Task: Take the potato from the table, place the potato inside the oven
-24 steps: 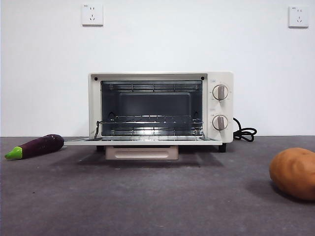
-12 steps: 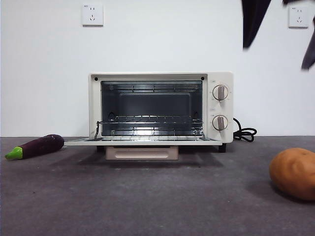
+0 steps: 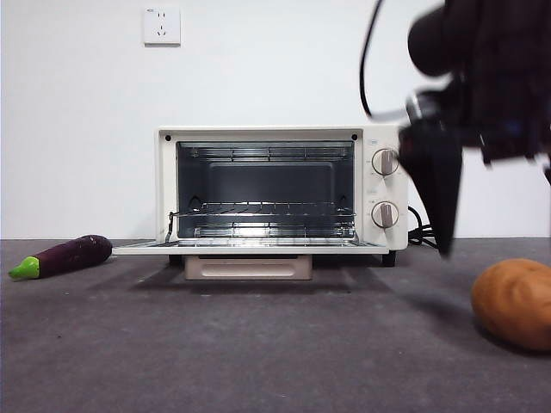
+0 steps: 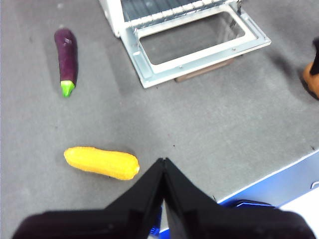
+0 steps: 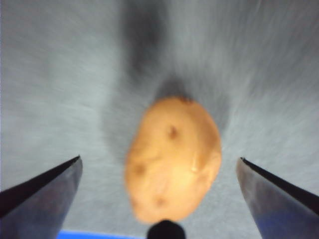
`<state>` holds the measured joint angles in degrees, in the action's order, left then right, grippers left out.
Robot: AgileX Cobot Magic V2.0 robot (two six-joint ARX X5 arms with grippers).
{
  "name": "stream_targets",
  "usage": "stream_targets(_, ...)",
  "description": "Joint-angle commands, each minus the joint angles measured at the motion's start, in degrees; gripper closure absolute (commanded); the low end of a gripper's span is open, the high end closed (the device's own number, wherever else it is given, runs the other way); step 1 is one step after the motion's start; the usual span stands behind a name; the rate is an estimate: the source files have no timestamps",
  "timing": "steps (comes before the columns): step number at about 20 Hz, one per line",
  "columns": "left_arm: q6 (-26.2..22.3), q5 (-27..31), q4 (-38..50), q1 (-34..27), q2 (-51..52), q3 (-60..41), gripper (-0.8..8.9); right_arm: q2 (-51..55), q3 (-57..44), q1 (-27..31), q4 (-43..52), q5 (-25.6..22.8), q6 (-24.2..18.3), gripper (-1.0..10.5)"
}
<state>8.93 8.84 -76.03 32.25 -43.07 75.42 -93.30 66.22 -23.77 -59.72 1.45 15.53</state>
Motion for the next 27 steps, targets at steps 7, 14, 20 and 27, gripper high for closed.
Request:
stream_targets(7,1.2,0.0,0.4,-0.2,0.1,-0.5,8.2,-0.6,-13.2,-0.2,13.3,2.8,6.9,5.7)
stream_targets(14,1.2,-0.3,0.4,-0.2,0.0,-0.5,8.2,0.5,-9.9,-0.2,11.8,2.8,6.9,5.8)
stream_targets(20,1.2,-0.3,0.4,-0.2,0.0,-0.5,8.19,7.2,-1.9,-0.3,5.2,2.8,6.5,5.8)
stream_targets(27,1.2,-0.2,0.4,-0.2,-0.8,-0.5,8.19,9.9,9.5,-4.5,15.7,4.8,5.3,8.8)
